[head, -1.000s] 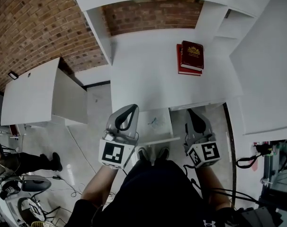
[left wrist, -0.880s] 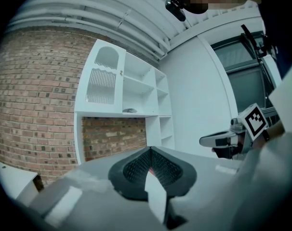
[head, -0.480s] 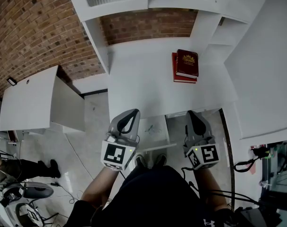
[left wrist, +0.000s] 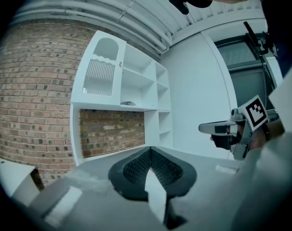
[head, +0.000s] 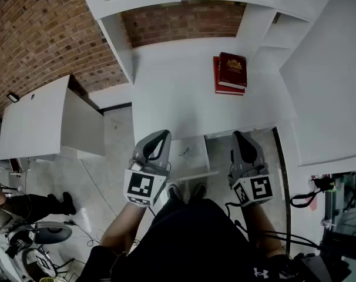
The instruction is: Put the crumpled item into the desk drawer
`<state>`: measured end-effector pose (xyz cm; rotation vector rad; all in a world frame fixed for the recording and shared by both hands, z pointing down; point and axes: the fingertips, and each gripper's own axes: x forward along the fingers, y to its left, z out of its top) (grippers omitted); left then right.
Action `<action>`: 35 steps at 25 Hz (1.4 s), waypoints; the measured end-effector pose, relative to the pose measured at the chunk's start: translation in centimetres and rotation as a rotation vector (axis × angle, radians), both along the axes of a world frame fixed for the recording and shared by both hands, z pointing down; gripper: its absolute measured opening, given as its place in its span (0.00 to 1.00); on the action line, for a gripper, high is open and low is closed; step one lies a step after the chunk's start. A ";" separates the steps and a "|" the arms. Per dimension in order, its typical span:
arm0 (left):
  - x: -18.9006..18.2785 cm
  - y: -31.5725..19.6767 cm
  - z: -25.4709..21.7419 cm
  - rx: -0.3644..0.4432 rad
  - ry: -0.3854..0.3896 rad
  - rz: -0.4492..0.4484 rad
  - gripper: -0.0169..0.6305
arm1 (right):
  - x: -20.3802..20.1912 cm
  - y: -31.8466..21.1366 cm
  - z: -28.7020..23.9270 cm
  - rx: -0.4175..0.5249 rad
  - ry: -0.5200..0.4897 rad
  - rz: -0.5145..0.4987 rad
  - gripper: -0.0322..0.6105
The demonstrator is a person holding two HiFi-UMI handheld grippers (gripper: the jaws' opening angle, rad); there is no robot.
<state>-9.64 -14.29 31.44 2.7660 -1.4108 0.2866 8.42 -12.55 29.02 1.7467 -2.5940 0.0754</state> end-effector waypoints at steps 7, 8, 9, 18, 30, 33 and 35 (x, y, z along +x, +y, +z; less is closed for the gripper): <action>-0.3 -0.1 1.0 -0.014 -0.006 -0.027 0.03 | 0.4 0.0 1.1 -0.024 -0.006 -0.007 0.05; -0.4 -0.1 1.0 -0.014 -0.006 -0.029 0.03 | 0.4 0.0 1.1 -0.028 -0.009 -0.008 0.05; -0.4 -0.1 1.0 -0.014 -0.006 -0.030 0.03 | 0.4 -0.1 1.2 -0.031 -0.013 -0.010 0.05; -0.3 -0.2 1.5 -0.026 -0.013 -0.028 0.03 | 0.2 -0.3 1.3 -0.040 -0.021 -0.022 0.05; 0.1 -0.3 1.8 -0.034 -0.016 -0.017 0.03 | 0.1 -0.3 1.6 -0.046 -0.026 -0.025 0.05; 0.2 -0.3 2.0 -0.039 -0.017 -0.018 0.03 | 0.1 -0.2 1.8 -0.048 -0.033 -0.030 0.05; 0.2 -0.3 2.1 -0.040 -0.018 -0.017 0.03 | 0.2 -0.2 1.9 -0.051 -0.036 -0.030 0.05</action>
